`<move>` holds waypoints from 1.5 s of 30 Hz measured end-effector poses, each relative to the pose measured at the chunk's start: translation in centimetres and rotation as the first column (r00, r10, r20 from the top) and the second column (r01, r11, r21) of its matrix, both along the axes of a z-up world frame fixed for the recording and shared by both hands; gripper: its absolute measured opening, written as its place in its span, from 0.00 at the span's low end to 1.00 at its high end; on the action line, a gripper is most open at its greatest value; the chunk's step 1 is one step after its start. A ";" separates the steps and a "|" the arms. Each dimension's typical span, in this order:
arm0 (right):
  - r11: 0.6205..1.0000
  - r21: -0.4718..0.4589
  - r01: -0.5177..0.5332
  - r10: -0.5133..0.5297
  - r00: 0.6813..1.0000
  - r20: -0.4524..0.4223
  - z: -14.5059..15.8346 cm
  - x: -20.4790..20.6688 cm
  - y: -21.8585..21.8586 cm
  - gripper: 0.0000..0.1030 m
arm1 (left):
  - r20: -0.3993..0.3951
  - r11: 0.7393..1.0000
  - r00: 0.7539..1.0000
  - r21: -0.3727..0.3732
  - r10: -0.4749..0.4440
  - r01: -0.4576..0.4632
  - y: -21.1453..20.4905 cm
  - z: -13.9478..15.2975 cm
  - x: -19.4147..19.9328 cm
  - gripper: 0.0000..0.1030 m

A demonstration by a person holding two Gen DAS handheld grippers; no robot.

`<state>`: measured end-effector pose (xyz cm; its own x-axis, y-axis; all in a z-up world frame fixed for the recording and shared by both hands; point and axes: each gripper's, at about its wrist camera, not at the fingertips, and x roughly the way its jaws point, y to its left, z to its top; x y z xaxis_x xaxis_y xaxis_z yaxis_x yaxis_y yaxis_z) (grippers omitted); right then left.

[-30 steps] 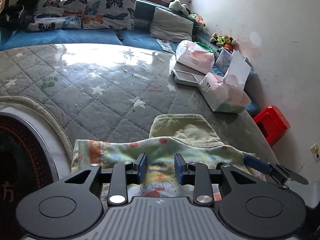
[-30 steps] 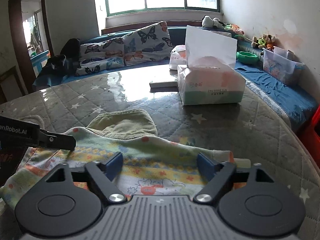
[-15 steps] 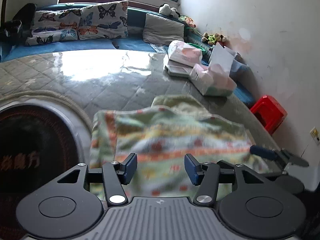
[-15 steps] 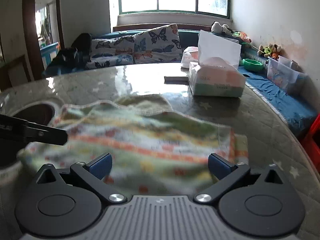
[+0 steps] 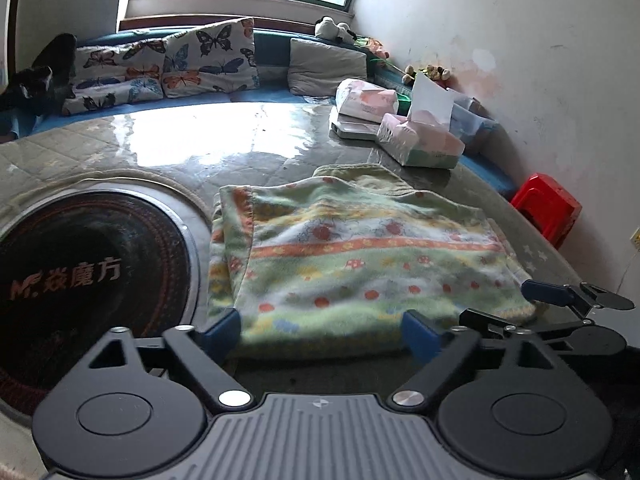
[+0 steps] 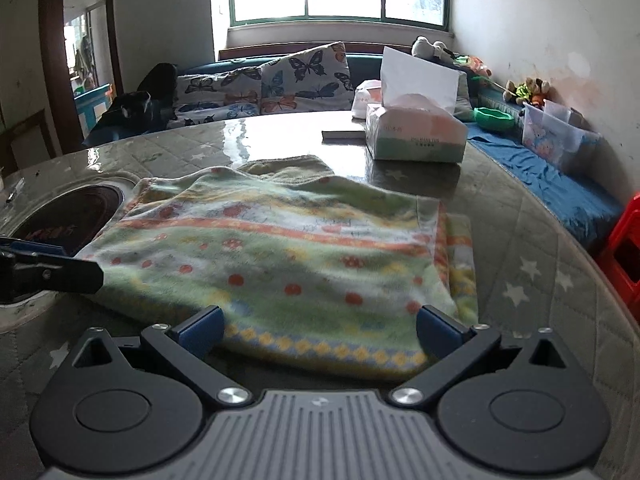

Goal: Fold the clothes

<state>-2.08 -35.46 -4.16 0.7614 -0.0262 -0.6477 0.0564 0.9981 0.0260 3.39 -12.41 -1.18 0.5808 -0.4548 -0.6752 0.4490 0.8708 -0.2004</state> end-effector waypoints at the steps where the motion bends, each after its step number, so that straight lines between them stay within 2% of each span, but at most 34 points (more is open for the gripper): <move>1: 1.000 0.000 0.003 -0.003 1.000 -0.003 -0.1 -0.2 0.1 1.00 | 0.002 1.000 1.000 0.010 0.000 0.000 0.1 -0.1 -0.3 0.94; 4: 1.000 0.012 0.009 -0.009 1.000 -0.009 -0.1 -0.7 0.1 1.00 | -0.001 1.000 1.000 0.028 -0.002 0.002 0.4 -0.3 -1.0 1.00; 9: 0.999 0.029 0.037 -0.036 0.999 -0.030 -0.1 -1.5 0.2 1.00 | -0.033 0.999 0.999 0.043 0.004 -0.003 0.9 -0.9 -1.9 1.00; 13: 0.998 0.001 0.057 -0.056 0.997 -0.050 -0.3 -1.8 0.7 1.00 | -0.066 0.998 0.998 0.053 0.024 -0.021 1.4 -1.6 -2.2 1.00; 22: 0.996 -0.009 0.092 -0.092 0.993 -0.069 -0.5 -2.4 0.9 1.00 | -0.067 0.998 0.997 0.050 0.034 -0.031 1.8 -1.7 -2.5 1.00; 35: 0.991 -0.001 0.133 -0.133 0.986 -0.096 -0.4 -2.4 0.9 1.00 | -0.060 0.994 0.997 0.104 0.041 -0.035 0.9 -1.8 -2.6 1.00; 45: 0.989 -0.003 0.147 -0.147 0.983 -0.109 -0.4 -2.2 1.0 1.00 | -0.062 0.993 0.997 0.107 0.047 -0.040 0.9 -1.8 -2.6 1.00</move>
<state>-4.32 -34.43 -4.56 0.6748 -0.1293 -0.7266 0.2050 0.9786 0.0162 0.75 -11.55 -3.01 0.5524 -0.3542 -0.7546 0.3991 0.9071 -0.1337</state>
